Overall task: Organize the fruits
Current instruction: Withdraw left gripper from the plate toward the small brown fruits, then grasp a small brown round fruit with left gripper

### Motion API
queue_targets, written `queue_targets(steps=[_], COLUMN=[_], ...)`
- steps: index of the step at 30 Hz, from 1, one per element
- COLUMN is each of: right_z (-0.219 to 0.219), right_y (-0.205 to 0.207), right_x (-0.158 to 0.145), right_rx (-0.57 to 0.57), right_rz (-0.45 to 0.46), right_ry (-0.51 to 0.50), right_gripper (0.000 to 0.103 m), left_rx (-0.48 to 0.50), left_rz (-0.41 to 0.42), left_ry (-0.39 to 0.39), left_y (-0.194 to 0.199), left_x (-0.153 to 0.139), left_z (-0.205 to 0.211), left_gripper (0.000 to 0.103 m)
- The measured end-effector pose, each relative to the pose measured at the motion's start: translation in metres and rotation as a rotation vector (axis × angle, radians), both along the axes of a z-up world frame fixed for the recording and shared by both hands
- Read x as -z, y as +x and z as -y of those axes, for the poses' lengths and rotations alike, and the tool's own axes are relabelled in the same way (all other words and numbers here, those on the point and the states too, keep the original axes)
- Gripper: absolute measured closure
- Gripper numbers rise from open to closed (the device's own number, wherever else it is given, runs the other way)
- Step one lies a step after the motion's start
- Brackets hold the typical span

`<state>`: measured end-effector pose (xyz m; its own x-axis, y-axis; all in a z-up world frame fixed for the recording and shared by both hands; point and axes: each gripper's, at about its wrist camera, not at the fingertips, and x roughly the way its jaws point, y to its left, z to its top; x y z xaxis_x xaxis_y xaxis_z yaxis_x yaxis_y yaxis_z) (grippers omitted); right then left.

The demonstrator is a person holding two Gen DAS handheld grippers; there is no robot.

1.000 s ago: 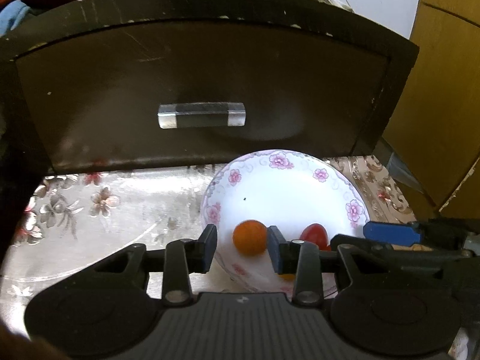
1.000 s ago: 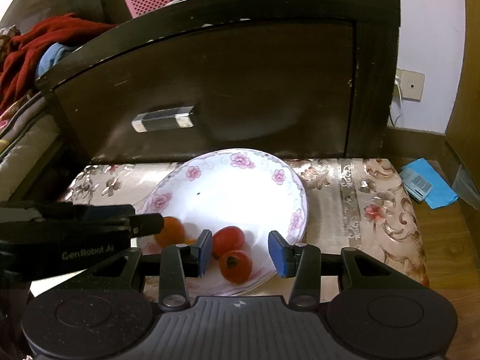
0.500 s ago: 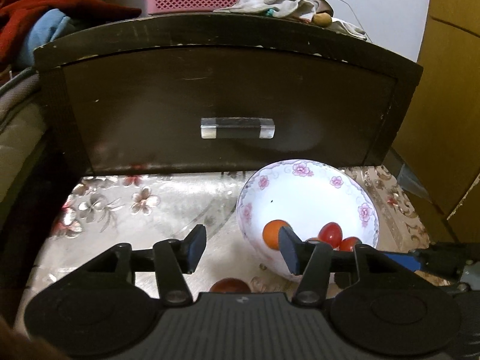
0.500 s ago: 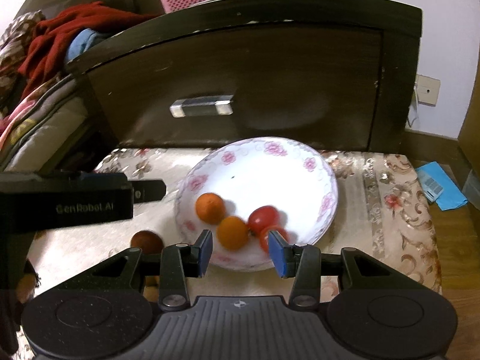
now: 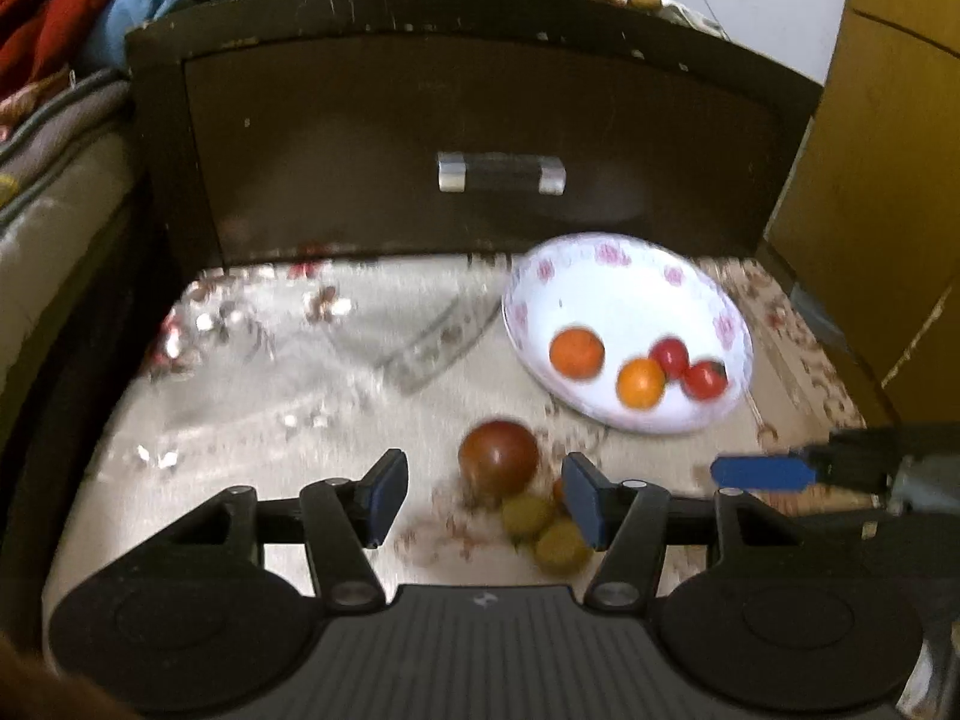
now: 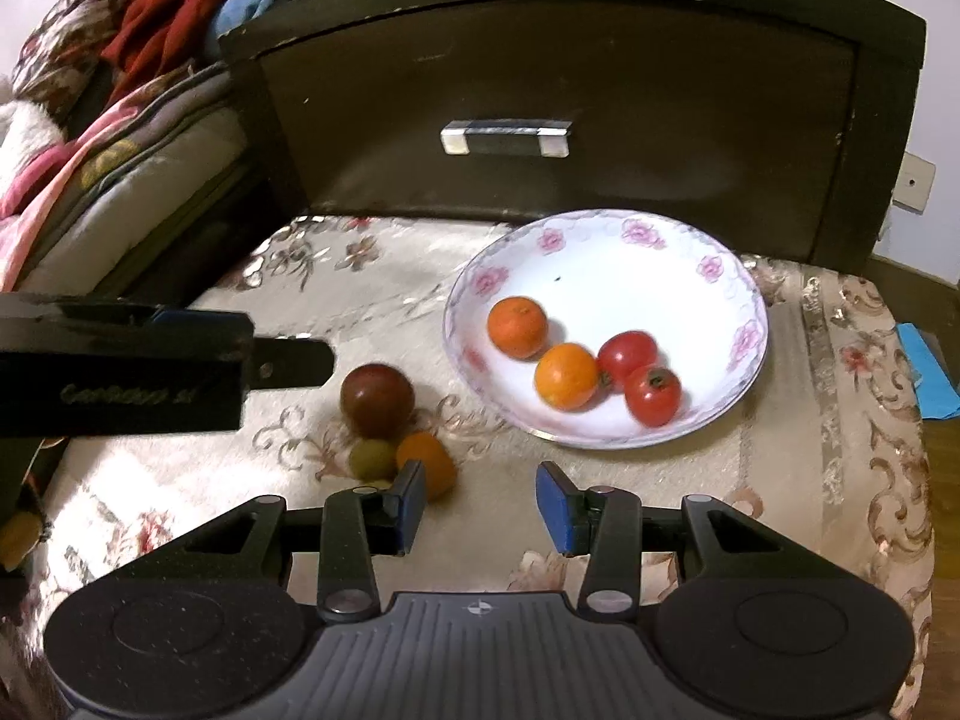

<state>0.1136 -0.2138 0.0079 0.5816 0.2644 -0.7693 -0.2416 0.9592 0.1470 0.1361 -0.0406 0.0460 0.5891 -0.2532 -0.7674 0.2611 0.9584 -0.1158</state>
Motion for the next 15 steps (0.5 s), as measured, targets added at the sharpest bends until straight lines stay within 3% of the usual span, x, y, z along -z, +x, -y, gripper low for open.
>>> queue_targets(steps=[8,15], right_z=[0.013,0.016], right_y=[-0.011,-0.01], right_x=[0.003,0.006], right_rx=[0.042,0.048], right_rz=[-0.037,-0.047], right_ry=[-0.018,-0.012], right_gripper=[0.067,0.067], left_rx=[0.081,0.07], left_rz=[-0.075,-0.085], left_ry=[0.04,0.043], left_y=[-0.022,-0.014], left_x=[0.029,0.047], left_z=[0.019,0.03], left_gripper=[0.039,0.039])
